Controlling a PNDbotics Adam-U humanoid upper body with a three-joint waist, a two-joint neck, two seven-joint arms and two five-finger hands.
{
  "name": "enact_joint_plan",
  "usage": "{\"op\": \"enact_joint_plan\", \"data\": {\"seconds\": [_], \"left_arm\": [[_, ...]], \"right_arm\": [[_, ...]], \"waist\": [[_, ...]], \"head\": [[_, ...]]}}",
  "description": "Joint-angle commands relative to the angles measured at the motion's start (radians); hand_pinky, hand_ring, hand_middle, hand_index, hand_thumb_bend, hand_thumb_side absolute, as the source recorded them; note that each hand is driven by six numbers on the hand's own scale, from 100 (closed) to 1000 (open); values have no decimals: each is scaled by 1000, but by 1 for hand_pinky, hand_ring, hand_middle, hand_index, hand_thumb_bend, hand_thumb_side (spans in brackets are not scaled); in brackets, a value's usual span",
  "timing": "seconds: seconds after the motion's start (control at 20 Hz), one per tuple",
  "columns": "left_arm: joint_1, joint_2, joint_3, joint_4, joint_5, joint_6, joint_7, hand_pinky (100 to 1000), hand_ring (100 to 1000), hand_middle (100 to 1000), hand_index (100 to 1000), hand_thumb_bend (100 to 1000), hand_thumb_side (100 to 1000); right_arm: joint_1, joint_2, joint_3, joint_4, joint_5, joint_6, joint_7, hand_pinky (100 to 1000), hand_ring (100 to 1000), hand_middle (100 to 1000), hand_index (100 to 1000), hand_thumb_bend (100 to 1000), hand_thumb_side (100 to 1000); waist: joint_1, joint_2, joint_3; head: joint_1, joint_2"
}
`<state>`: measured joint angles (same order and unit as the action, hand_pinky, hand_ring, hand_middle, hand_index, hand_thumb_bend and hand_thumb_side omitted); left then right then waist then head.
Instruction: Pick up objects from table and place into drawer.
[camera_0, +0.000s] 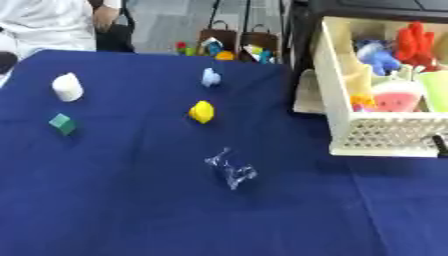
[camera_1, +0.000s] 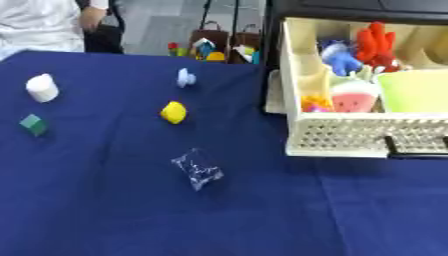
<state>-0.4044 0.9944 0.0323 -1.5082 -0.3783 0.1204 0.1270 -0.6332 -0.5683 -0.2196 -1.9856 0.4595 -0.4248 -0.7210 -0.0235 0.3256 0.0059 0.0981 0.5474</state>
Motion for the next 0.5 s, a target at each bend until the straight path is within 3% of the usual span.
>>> {"op": "enact_joint_plan", "data": {"seconds": [0.05, 0.5], "left_arm": [[-36, 52, -29, 64, 17, 45, -43, 684, 789, 839, 999, 792, 936], [-107, 41, -150, 149, 14, 182, -180, 719, 827, 861, 1000, 782, 899]], "right_arm": [[-14, -32, -1, -14, -7, -6, -1, 754, 788, 751, 837, 100, 1000], [-21, -27, 5, -14, -13, -7, 6, 754, 788, 751, 837, 100, 1000]], "waist": [[4, -15, -3], [5, -15, -10]], "head": [[8, -13], [37, -17]]}}
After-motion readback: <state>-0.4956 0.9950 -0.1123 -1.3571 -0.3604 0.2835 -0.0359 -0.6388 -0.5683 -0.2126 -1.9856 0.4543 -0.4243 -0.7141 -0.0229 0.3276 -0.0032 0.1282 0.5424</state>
